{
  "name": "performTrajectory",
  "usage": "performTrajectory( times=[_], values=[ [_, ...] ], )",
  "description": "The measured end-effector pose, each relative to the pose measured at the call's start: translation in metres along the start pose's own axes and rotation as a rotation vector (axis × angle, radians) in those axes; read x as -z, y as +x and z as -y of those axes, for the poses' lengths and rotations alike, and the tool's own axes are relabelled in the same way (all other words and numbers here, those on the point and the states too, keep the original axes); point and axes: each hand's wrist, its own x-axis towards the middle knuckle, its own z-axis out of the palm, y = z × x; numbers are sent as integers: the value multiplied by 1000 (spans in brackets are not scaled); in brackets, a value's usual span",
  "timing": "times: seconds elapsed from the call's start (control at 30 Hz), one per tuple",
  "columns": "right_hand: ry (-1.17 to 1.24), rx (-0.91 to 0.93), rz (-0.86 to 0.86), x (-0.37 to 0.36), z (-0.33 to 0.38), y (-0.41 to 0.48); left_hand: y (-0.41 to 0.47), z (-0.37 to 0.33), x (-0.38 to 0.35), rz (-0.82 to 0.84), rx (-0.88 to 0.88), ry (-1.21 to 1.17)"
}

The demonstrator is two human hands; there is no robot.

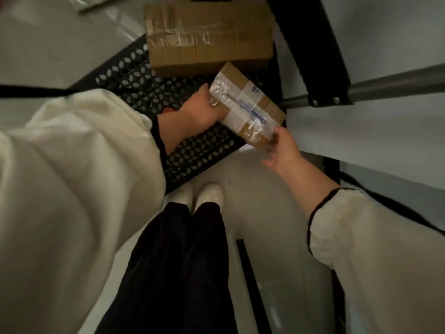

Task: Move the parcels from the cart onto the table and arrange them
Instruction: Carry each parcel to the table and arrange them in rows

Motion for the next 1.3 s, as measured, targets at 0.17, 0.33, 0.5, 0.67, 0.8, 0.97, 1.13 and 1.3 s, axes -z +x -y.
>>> performTrajectory(
  times=[0.17, 0.33, 0.5, 0.67, 0.8, 0.97, 1.13, 1.3],
  values=[
    [-45, 15, 17, -14, -3, -10, -6, 8, -5, -20, 57, -108],
    [-128, 117, -69, -22, 5, -67, -56, -15, 24, -11, 70, -131],
    [-229, 245, -102, -25, 30, -170, -134, -71, 81, -114, -8, -131],
    [-210, 393, -46, -22, 70, -306, -240, -142, 162, -142, -205, -53],
    [-206, 529, -2, -9, 98, -424, -336, -193, 218, -240, -369, 9],
    [-192, 759, 112, 10, 113, -563, -449, -234, 263, -386, -468, -73],
    [-146, 1032, 226, 30, 100, -659, -539, -260, 294, -544, -614, -170],
    [-82, 1250, 298, 36, 95, -701, -588, -275, 314, -620, -707, -218]
  ],
)
